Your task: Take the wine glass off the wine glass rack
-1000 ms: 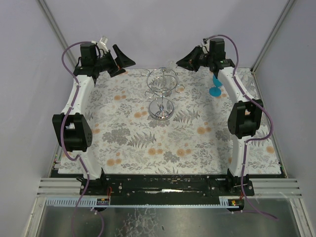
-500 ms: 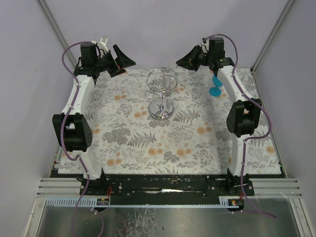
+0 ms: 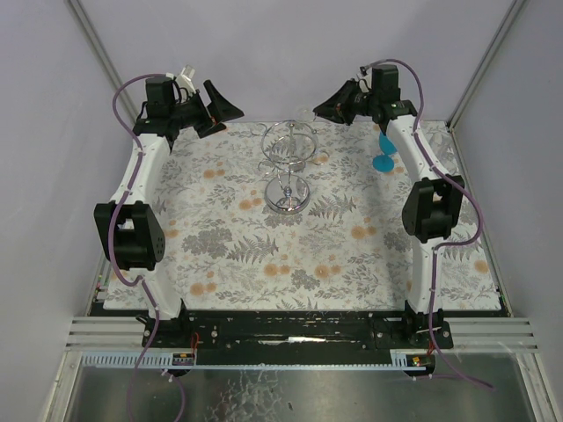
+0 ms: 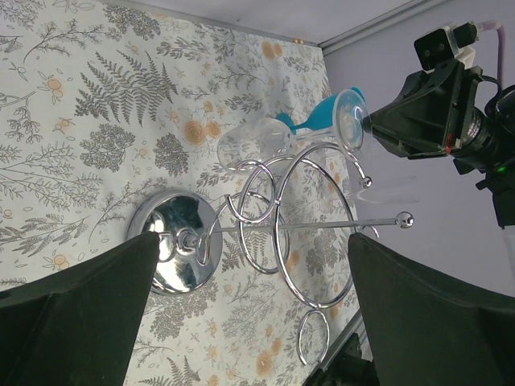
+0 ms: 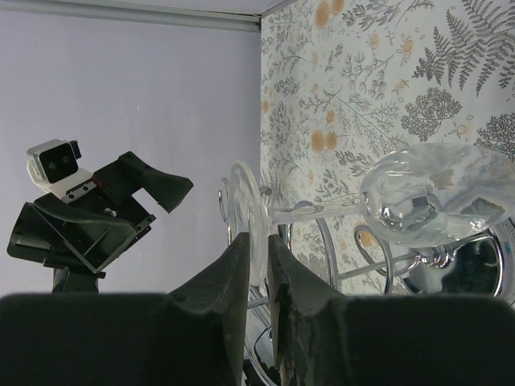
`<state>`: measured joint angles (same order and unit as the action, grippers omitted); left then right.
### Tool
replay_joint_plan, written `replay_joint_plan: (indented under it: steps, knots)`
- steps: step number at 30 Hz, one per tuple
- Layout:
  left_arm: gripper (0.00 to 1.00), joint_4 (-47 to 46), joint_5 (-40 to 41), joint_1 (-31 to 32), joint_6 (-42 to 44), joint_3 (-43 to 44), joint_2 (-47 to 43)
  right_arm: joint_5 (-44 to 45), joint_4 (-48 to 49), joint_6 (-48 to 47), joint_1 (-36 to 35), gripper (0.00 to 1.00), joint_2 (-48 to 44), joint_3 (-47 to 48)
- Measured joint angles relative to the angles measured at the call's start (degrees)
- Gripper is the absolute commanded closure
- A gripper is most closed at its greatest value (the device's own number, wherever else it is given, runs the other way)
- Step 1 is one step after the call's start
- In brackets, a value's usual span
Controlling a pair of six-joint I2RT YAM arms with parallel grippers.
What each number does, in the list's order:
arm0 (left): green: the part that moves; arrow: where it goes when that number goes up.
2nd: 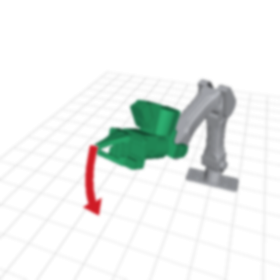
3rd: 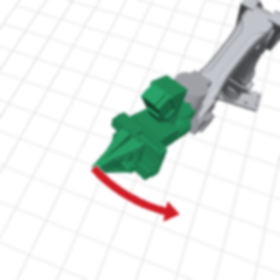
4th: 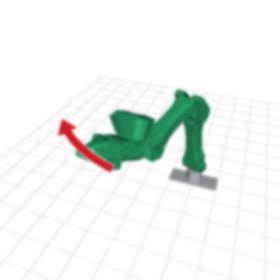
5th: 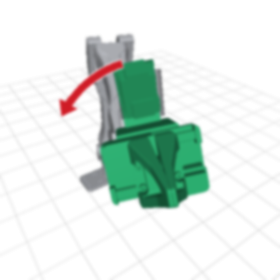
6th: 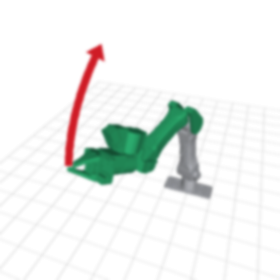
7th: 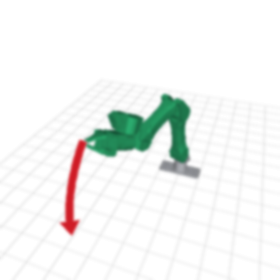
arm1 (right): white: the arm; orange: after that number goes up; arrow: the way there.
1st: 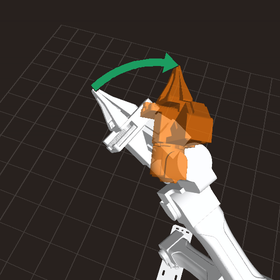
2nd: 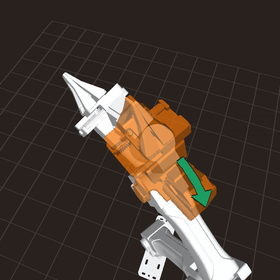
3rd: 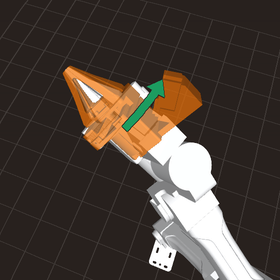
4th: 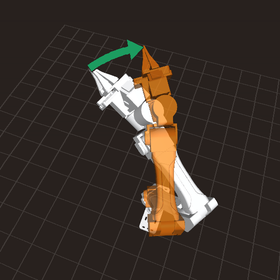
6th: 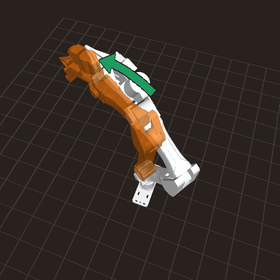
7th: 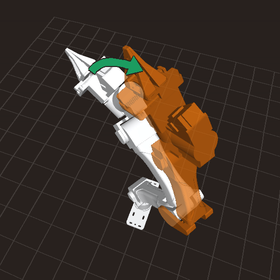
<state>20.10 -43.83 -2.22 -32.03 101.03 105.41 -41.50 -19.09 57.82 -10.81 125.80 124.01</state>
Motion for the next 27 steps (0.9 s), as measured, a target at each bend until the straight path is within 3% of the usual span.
replay_joint_plan:
  steps: [6,13,27]
  knots:
    - [0.0,0.02,-0.15,0.24,0.2,-0.33,-0.02,0.0,-0.98,0.02,-0.09,0.82,1.11,1.79]
    - [0.0,0.02,-0.31,0.28,0.61,-0.59,-0.07,-0.04,-1.2,0.04,-0.24,1.0,1.77,2.16]
    - [0.0,0.02,-0.33,0.31,0.72,-0.61,-0.07,-0.09,-0.17,0.39,-0.35,1.0,1.77,2.58]
